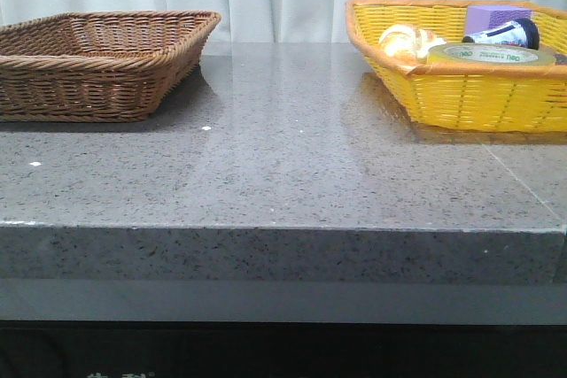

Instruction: Transfer tape with both arms

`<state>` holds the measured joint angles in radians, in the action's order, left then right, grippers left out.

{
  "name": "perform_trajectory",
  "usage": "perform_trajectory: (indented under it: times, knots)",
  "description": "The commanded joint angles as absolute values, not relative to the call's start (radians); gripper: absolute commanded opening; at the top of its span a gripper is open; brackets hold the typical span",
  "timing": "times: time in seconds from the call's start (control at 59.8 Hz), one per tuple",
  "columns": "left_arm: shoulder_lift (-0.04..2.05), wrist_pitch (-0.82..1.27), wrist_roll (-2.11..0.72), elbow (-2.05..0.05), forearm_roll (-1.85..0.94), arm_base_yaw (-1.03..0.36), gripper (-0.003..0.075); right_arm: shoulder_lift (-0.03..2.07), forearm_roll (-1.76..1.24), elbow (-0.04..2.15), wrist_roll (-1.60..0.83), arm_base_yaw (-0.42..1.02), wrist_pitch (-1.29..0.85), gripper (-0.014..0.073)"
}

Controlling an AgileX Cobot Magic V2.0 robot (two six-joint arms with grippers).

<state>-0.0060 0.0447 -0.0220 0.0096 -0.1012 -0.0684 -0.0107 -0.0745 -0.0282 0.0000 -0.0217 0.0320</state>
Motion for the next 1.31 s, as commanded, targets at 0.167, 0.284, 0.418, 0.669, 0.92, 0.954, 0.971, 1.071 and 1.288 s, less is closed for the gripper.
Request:
perform_trajectory:
  times: [0.167, 0.284, 0.418, 0.669, 0.92, 0.954, 0.971, 1.071, 1.288]
  knots:
    - [-0.024, -0.035, -0.014, 0.047, -0.102, -0.065, -0.002, -0.037, -0.063, -0.002, 0.0, -0.029, 0.119, -0.0069]
    - [-0.024, -0.035, -0.014, 0.047, -0.102, -0.065, -0.002, -0.037, -0.063, -0.002, 0.0, -0.029, 0.119, -0.0069]
    - [-0.024, -0.035, -0.014, 0.047, -0.102, -0.065, -0.002, -0.037, -0.063, -0.002, 0.0, -0.029, 0.119, -0.0069]
    - [-0.024, -0.035, -0.014, 0.047, -0.104, -0.065, -0.002, -0.037, -0.063, -0.002, 0.0, -0.029, 0.119, -0.0069]
    - [-0.024, -0.058, -0.014, 0.007, -0.125, -0.065, -0.002, -0.037, -0.064, 0.026, 0.0, -0.029, 0.086, -0.0069]
    - [-0.024, -0.056, -0.014, -0.015, -0.137, -0.065, -0.002, -0.037, -0.067, 0.046, 0.0, -0.029, 0.062, -0.0069]
    - [-0.024, -0.054, -0.014, -0.024, -0.14, -0.065, -0.002, -0.037, -0.068, 0.055, 0.0, -0.029, 0.054, -0.0069]
    - [-0.009, -0.037, -0.014, -0.106, -0.14, -0.065, -0.002, -0.037, -0.068, 0.124, 0.0, -0.029, -0.019, -0.0069]
    - [0.111, 0.175, -0.014, -0.381, -0.14, -0.065, -0.002, 0.014, -0.063, 0.377, -0.011, -0.029, -0.242, -0.0069]
